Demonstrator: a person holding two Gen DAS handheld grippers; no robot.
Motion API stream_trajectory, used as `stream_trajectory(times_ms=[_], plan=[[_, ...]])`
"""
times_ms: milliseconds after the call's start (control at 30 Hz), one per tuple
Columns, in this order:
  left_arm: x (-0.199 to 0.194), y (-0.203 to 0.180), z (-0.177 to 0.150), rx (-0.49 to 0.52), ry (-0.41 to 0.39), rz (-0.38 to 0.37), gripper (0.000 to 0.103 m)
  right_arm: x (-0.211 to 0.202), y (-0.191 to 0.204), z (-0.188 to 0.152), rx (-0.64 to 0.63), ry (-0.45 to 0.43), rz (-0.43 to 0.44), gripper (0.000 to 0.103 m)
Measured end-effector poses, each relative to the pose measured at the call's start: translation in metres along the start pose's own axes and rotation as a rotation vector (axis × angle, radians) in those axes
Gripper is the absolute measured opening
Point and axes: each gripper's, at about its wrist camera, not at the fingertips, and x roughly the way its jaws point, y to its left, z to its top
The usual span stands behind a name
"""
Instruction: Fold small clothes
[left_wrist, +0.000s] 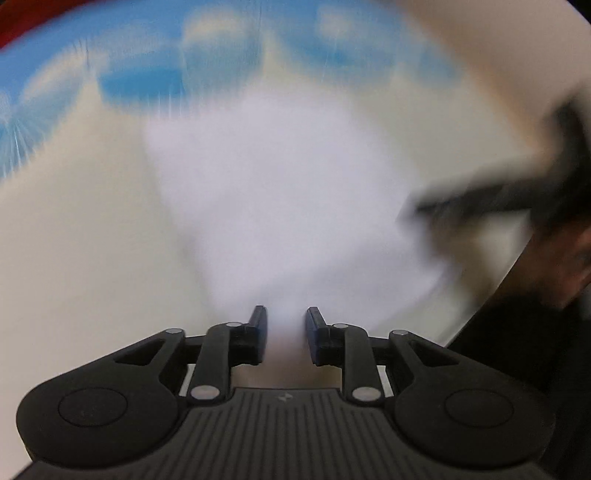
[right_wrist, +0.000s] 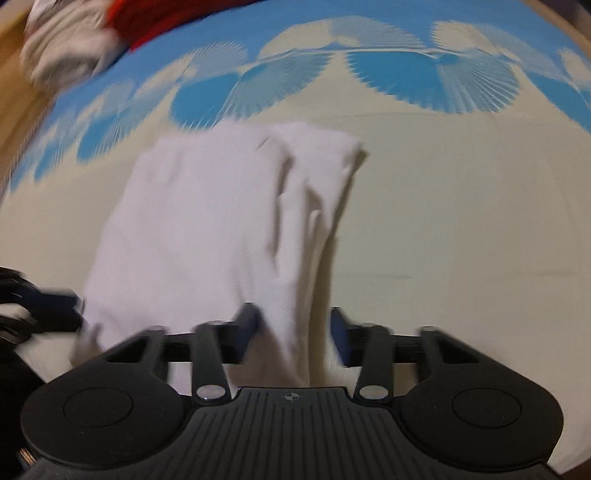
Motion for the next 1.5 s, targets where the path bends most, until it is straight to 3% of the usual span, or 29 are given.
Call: stream_trajectory(times_ms=[33,100,200,267,300,367,467,567,633,767,800,833,933,967,1067,1100,1133,1200,1333,1400,1500], plan=[[0.016,-0.009,-0.002,0.087,0.047,0.043,0.023,0.000,0.001,-0.001,-0.003,0.008,0.019,0.021],[0.030,-0.017,-0.005,0.184,0.101,0.054,0.023,-0.001,-0.003,0.000,0.015,0.018,0.028,0.020],[0.026,-0.008,0.006,0.159,0.121,0.010,0.023,-0.006,-0.013,0.002,0.090,0.016,0.053,0.020],[0.012,0.000,0.015,0.149,0.090,-0.030,0.023,-0.015,-0.017,0.006,0.116,-0.042,0.061,0.022],[0.003,0.005,0.021,0.135,0.056,-0.045,0.025,-0.018,-0.018,0.010,0.127,-0.083,0.056,0.029],[-0.016,0.023,0.032,0.044,-0.033,-0.084,0.030,-0.024,-0.022,0.018,0.166,-0.164,0.048,0.039],[-0.032,0.052,0.042,-0.125,-0.124,-0.081,0.039,-0.018,-0.024,0.032,0.219,-0.217,0.008,0.040],[-0.033,0.072,0.051,-0.249,-0.143,-0.039,0.040,-0.005,-0.018,0.047,0.230,-0.215,0.006,0.041],[-0.030,0.080,0.055,-0.309,-0.155,-0.037,0.041,0.004,-0.011,0.056,0.225,-0.208,0.010,0.046],[-0.030,0.090,0.059,-0.394,-0.178,-0.034,0.049,0.021,0.001,0.074,0.228,-0.192,0.023,0.047],[-0.030,0.087,0.060,-0.404,-0.179,-0.026,0.055,0.024,0.004,0.074,0.215,-0.178,0.011,0.042],[-0.028,0.088,0.063,-0.419,-0.178,-0.008,0.058,0.028,0.008,0.076,0.194,-0.169,-0.007,0.013],[-0.027,0.089,0.060,-0.447,-0.177,0.003,0.065,0.027,0.009,0.078,0.207,-0.209,-0.045,0.006],[-0.023,0.090,0.061,-0.467,-0.176,-0.003,0.070,0.027,0.008,0.078,0.223,-0.219,-0.074,0.006],[-0.012,0.095,0.067,-0.536,-0.169,-0.033,0.072,0.029,0.002,0.076,0.259,-0.206,-0.113,0.007],[-0.007,0.097,0.068,-0.558,-0.163,-0.045,0.072,0.029,0.002,0.075,0.267,-0.203,-0.118,0.011],[-0.002,0.099,0.070,-0.577,-0.155,-0.056,0.072,0.028,0.001,0.073,0.274,-0.202,-0.133,0.028],[0.009,0.103,0.072,-0.614,-0.132,-0.068,0.072,0.023,0.000,0.069,0.297,-0.211,-0.174,0.051],[0.025,0.108,0.076,-0.646,-0.114,-0.087,0.072,0.017,0.000,0.057,0.288,-0.186,-0.087,0.058],[0.033,0.111,0.077,-0.665,-0.109,-0.104,0.073,0.026,0.003,0.051,0.257,-0.102,-0.055,0.070],[0.042,0.114,0.076,-0.689,-0.093,-0.113,0.073,0.043,0.001,0.041,0.263,0.006,-0.066,0.079]])
